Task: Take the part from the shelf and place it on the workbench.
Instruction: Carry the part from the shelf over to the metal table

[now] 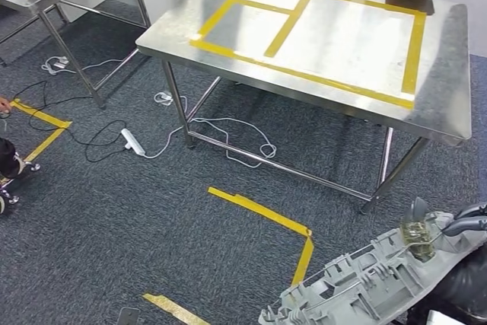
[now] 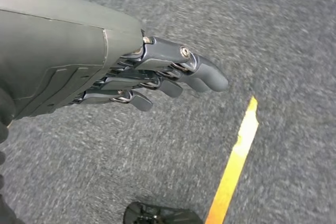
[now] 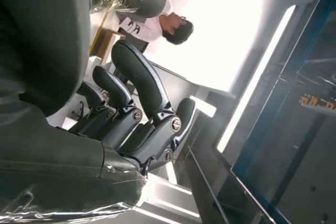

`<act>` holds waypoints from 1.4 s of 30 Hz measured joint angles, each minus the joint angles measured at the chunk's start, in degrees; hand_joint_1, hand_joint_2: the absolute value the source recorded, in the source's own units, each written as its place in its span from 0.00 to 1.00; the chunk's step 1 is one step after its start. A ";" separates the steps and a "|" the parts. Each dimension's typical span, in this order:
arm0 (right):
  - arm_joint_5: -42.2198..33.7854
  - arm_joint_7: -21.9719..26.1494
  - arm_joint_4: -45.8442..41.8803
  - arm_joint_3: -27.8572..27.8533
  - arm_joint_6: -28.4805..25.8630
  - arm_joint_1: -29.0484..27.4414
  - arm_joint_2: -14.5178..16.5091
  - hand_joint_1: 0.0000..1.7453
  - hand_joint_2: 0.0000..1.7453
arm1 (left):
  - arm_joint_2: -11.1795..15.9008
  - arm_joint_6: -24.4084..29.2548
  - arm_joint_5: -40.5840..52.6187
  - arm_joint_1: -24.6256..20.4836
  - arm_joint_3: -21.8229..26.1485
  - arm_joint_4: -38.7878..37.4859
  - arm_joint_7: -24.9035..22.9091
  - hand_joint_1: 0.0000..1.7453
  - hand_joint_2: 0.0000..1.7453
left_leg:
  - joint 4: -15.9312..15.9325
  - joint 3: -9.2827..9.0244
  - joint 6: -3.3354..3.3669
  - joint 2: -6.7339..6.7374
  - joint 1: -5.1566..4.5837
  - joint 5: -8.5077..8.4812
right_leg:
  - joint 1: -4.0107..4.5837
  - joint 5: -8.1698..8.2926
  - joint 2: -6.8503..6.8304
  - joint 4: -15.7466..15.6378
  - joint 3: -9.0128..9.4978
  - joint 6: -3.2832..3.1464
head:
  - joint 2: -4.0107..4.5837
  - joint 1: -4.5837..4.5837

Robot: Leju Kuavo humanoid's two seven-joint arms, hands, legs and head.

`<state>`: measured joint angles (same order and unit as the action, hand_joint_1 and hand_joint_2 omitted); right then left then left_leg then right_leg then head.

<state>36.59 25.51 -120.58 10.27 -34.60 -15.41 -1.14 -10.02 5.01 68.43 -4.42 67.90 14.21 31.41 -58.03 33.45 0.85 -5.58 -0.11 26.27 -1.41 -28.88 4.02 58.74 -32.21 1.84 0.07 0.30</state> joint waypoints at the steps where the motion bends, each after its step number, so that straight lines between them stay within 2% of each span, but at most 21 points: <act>1: 0.02 -0.47 0.00 -0.01 0.01 -0.01 0.01 1.00 1.00 | 0.01 -0.27 0.00 0.06 0.01 0.00 0.06 0.00 1.00 | -0.04 0.19 -0.38 -0.37 0.05 -0.06 | 0.11 -0.16 -0.05 -0.33 0.25 -0.23 | 0.00 -0.02; 2: 0.05 -0.97 0.00 0.00 0.01 0.02 0.01 1.00 1.00 | 0.04 -0.56 0.00 0.18 0.01 0.00 0.15 0.00 1.00 | 0.01 0.29 -0.76 -0.64 0.18 -0.08 | 0.11 -0.13 -0.37 -0.40 0.38 -0.53 | 0.00 -0.02; 4: 0.15 -1.61 0.00 0.04 -0.01 0.03 0.03 1.00 1.00 | 0.10 -0.91 0.01 0.38 0.01 0.00 0.40 0.00 1.00 | -1.27 0.78 -1.46 0.68 0.18 0.85 | -0.02 0.01 -1.08 -0.78 0.74 -1.21 | 0.00 -0.32; 6: 0.28 -1.77 0.01 0.10 -0.02 -0.04 0.09 1.00 1.00 | 0.09 -1.01 0.02 0.26 0.00 0.00 0.57 0.00 1.00 | -6.63 3.26 -2.04 3.45 0.20 3.85 | -0.06 -0.04 -2.00 -1.02 1.14 -1.75 | 0.00 -0.80; 8: 0.37 -1.82 0.04 0.12 -0.02 -0.12 0.13 1.00 1.00 | 0.02 -1.06 0.02 0.15 0.00 0.00 0.62 0.00 1.00 | -13.87 6.96 -2.43 4.83 0.45 6.86 | 0.07 -0.25 -2.83 -1.02 1.27 -2.00 | 0.00 -0.97; 10: 0.43 -1.84 0.06 0.13 -0.03 -0.15 0.13 1.00 1.00 | -0.01 -1.08 0.02 0.26 0.01 0.00 0.63 0.00 1.00 | -15.87 8.12 -2.53 5.06 0.62 6.37 | 0.14 -0.48 -3.34 -0.99 1.47 -1.97 | 0.00 -0.98; 13: 0.43 -1.88 0.07 0.15 -0.04 -0.14 0.13 1.00 1.00 | 0.05 -1.08 0.02 0.33 0.01 0.00 0.63 0.00 1.00 | -6.59 3.51 -1.95 5.11 0.51 0.69 | 0.22 -1.01 -3.66 -0.99 2.17 -1.58 | 0.00 -0.98; 14: 0.43 -1.87 0.07 0.16 -0.04 -0.13 0.14 1.00 1.00 | 0.08 -1.07 0.02 0.31 0.01 0.00 0.65 0.00 1.00 | -3.43 1.91 -1.64 5.13 0.39 -0.32 | 0.32 -1.23 -3.72 -0.94 2.33 -1.35 | 0.00 -0.97; 15: 0.43 -1.88 0.07 0.16 -0.04 -0.12 0.14 1.00 1.00 | 0.10 -1.07 0.02 0.27 0.01 0.00 0.67 0.00 1.00 | -1.47 0.96 -1.36 5.16 0.26 -0.62 | 0.39 -1.37 -3.79 -0.94 2.36 -1.08 | 0.00 -0.94; 19: 0.42 -1.89 0.09 0.20 -0.05 -0.07 0.15 1.00 1.00 | 0.09 -1.07 0.02 0.37 0.00 0.00 0.78 0.00 1.00 | 0.19 0.29 -0.26 5.17 0.29 -0.19 | 0.33 -1.97 -4.02 -0.99 2.18 0.22 | 0.00 -0.87; 21: 0.42 -1.88 0.10 0.21 -0.06 0.02 0.15 1.00 1.00 | 0.09 -1.07 0.02 0.34 0.00 0.00 0.79 0.00 1.00 | 0.70 -0.16 0.36 5.18 0.51 -0.22 | 0.31 -4.09 -4.01 2.90 0.23 0.53 | 0.00 -0.64; 23: 0.42 -1.89 0.16 0.22 -0.07 0.00 0.15 1.00 1.00 | 0.09 -1.07 0.02 0.27 0.01 0.00 0.78 0.00 1.00 | 0.70 -0.28 0.73 5.18 0.35 0.01 | 0.34 -7.09 -3.99 10.66 -3.98 0.64 | 0.00 -0.46; 25: 0.42 -1.92 0.24 0.24 -0.07 -0.08 0.15 1.00 1.00 | 0.08 -1.08 0.02 0.34 0.01 0.00 0.78 0.00 1.00 | 0.67 -0.53 0.86 5.16 0.19 0.27 | 0.34 -7.27 -4.00 14.84 -7.01 0.69 | 0.00 -0.46; 26: 0.42 -1.93 0.26 0.24 -0.07 -0.08 0.15 1.00 1.00 | 0.07 -1.08 0.02 0.39 0.01 0.00 0.78 0.00 1.00 | 0.66 -0.78 0.85 5.11 0.14 0.45 | 0.34 -5.63 -4.00 13.60 -6.87 0.63 | 0.00 -0.45; 28: 0.42 -1.95 0.28 0.25 -0.07 -0.06 0.15 1.00 1.00 | 0.03 -1.09 0.02 0.42 0.01 0.00 0.78 0.00 1.00 | 0.66 -1.45 0.62 4.98 0.10 0.88 | 0.36 -1.11 -4.00 6.43 -3.91 0.32 | 0.00 -0.45; 30: 0.42 -1.96 0.28 0.27 -0.05 -0.01 0.15 1.00 1.00 | 0.00 -1.10 0.02 0.37 0.01 0.00 0.79 0.00 1.00 | 0.50 -1.75 0.14 4.88 -0.08 1.25 | 0.55 0.95 -3.96 0.52 -0.96 -0.08 | 0.00 -0.46; 35: 0.43 -1.96 0.28 0.27 -0.05 -0.03 0.17 1.00 1.00 | -0.04 -1.09 0.02 0.30 0.01 0.00 0.79 0.00 1.00 | -0.90 -1.30 -1.38 5.00 0.10 2.48 | 0.59 0.85 -3.91 -1.21 0.18 -1.39 | -0.01 -0.92; 37: 0.43 -1.95 0.28 0.28 -0.05 -0.02 0.17 1.00 1.00 | -0.03 -1.08 0.02 0.27 0.01 0.00 0.79 0.00 1.00 | -6.29 1.19 -2.05 5.09 0.33 5.32 | 0.44 0.79 -4.11 -1.50 0.60 -1.92 | 0.00 -1.14; 39: 0.43 -1.95 0.28 0.28 -0.04 -0.04 0.17 1.00 1.00 | -0.06 -1.08 0.02 0.38 0.01 0.00 0.79 0.00 1.00 | -13.33 4.97 -2.51 5.12 0.60 7.96 | 0.45 0.59 -4.19 -1.49 0.77 -2.19 | 0.00 -1.20; 40: 0.43 -1.95 0.28 0.28 -0.04 -0.06 0.17 1.00 1.00 | -0.07 -1.08 0.02 0.45 0.01 0.00 0.79 0.00 1.00 | -15.06 6.09 -2.63 5.13 0.70 7.95 | 0.45 0.48 -4.17 -1.48 0.89 -2.22 | 0.00 -1.20; 42: 0.43 -1.95 0.28 0.28 -0.05 -0.06 0.17 1.00 1.00 | -0.05 -1.07 0.02 0.50 0.01 0.00 0.80 0.00 1.00 | -12.37 5.33 -2.63 5.16 0.83 4.73 | 0.44 0.15 -4.08 -1.47 1.33 -2.09 | 0.00 -1.22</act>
<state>37.02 23.56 -120.30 10.56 -34.65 -15.47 -0.96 -10.08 3.94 68.46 -3.92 67.91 14.21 32.22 -70.40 38.78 -1.79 -0.42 0.72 31.00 -0.97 -28.73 -0.05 57.27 -30.88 -0.25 0.07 -0.92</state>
